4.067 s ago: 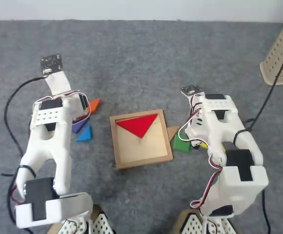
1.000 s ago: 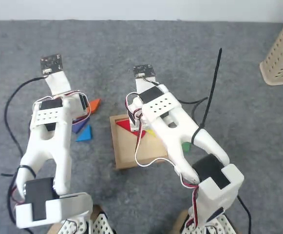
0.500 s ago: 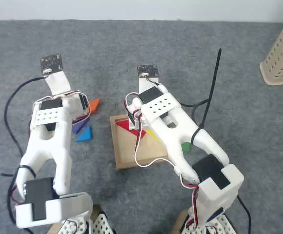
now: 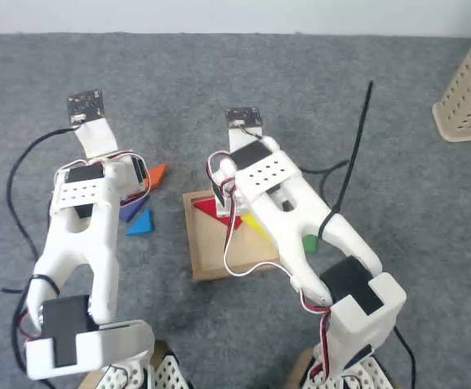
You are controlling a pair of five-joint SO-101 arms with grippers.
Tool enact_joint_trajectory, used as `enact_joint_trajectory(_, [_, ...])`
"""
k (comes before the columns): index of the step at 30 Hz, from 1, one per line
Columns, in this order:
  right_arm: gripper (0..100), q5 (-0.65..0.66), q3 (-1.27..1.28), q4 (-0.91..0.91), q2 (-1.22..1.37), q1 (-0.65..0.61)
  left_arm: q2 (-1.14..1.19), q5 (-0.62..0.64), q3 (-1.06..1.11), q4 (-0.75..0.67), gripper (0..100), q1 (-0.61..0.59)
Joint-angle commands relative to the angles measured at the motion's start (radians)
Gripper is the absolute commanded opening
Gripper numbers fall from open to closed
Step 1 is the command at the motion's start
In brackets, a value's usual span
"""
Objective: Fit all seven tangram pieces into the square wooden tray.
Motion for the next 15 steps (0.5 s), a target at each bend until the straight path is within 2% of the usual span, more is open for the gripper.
enact_joint_trajectory(1, [7.7,0.187,-0.11,0.076,-0.12,0.099,-0.049,0.005,-0.03,-0.023,11,0.0])
enact_joint_trajectory(2, [1.1,0.227,-0.107,0.067,-0.156,0.125,-0.049,0.005,-0.03,-0.023,11,0.0])
enact_joint_trajectory(5, [2.8,0.284,-0.011,-0.01,-0.265,0.209,-0.049,0.005,-0.03,-0.023,11,0.0])
enact_joint_trajectory(12, [0.9,0.388,0.537,-0.613,-0.39,0.254,-0.049,0.005,-0.03,-0.023,11,0.0])
enact_joint_trajectory(15, [0.9,0.417,0.612,-0.68,-0.39,0.252,-0.049,0.005,-0.03,-0.023,11,0.0])
